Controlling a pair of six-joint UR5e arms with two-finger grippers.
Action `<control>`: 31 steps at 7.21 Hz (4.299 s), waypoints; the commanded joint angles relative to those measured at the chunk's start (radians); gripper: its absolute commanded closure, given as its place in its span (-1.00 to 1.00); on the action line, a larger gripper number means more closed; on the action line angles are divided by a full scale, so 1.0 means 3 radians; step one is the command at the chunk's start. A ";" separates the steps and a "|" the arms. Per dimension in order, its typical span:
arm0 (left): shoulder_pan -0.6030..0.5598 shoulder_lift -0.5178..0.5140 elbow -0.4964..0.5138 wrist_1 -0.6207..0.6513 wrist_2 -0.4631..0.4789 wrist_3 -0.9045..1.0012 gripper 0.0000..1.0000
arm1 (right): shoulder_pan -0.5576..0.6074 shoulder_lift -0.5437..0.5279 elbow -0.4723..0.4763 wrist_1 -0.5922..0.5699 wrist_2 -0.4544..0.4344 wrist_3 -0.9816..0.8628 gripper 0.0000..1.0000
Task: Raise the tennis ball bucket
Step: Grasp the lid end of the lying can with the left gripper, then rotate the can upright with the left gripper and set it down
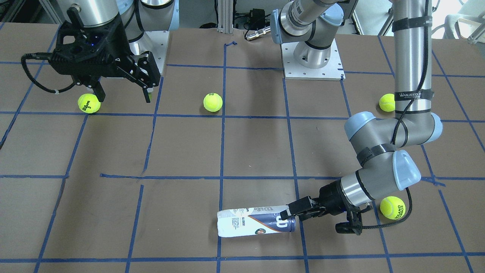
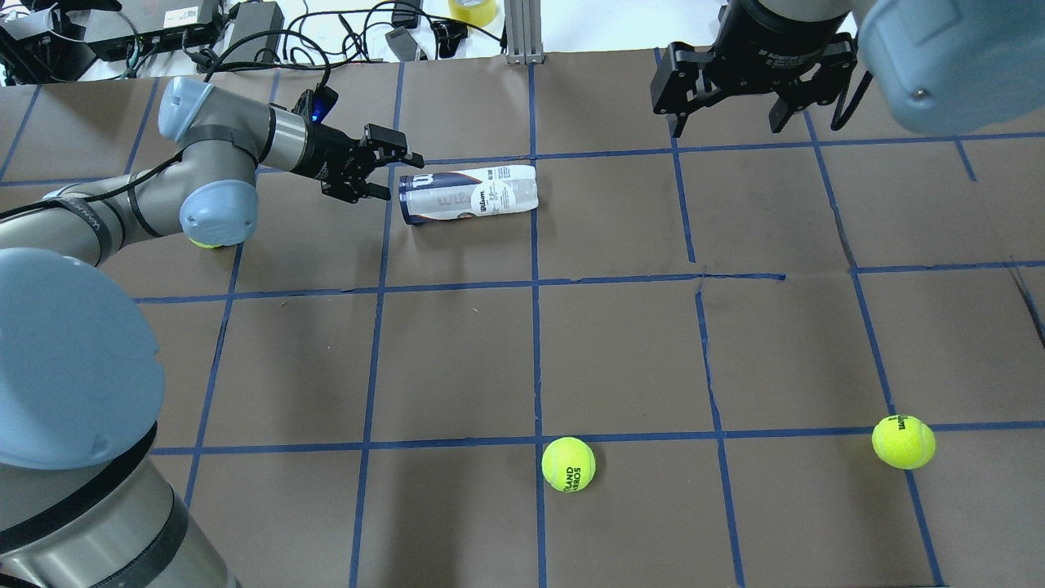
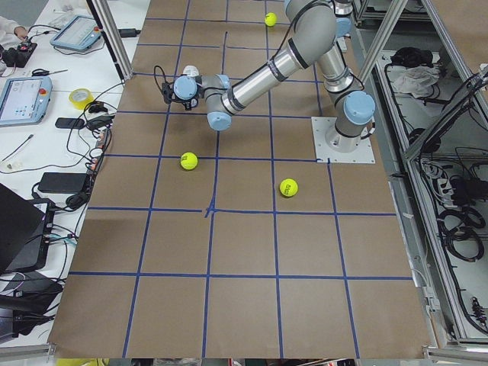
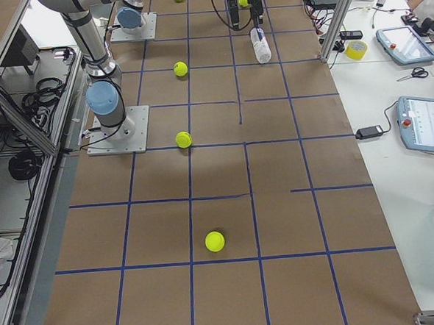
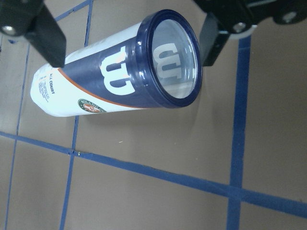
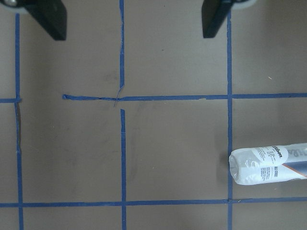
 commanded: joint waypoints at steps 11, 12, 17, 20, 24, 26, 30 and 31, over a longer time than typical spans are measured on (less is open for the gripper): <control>-0.0064 0.0115 0.0134 -0.0043 0.0101 -0.0669 1.00 | -0.0053 -0.0009 0.0033 0.0032 -0.0013 -0.0006 -1.00; -0.0171 0.0197 0.0272 -0.0119 0.0406 -0.0757 1.00 | -0.0053 -0.0009 0.0033 0.0032 -0.0013 -0.0006 -1.00; -0.0463 0.0637 0.0729 -0.0860 0.1344 -0.0784 1.00 | -0.0053 -0.0009 0.0033 0.0027 -0.0003 -0.0006 -1.00; -0.0774 0.0673 0.0876 -0.1111 0.2205 -0.0251 1.00 | -0.0053 -0.0009 0.0033 0.0027 -0.0003 -0.0006 -1.00; -0.1112 0.0622 0.0913 -0.1173 0.2726 0.0571 1.00 | -0.0064 -0.0003 0.0033 0.0022 -0.0003 -0.0012 -1.00; -0.1159 0.0591 0.0908 -0.1168 0.2721 0.0617 1.00 | -0.0064 -0.0003 0.0033 0.0022 -0.0003 -0.0012 -1.00; -0.1174 0.0545 0.0887 -0.1209 0.2710 0.0597 1.00 | -0.0064 -0.0003 0.0033 0.0027 -0.0003 -0.0012 -1.00; -0.1184 0.0525 0.0887 -0.1219 0.2715 0.0592 0.74 | -0.0064 -0.0003 0.0033 0.0027 -0.0008 -0.0012 -1.00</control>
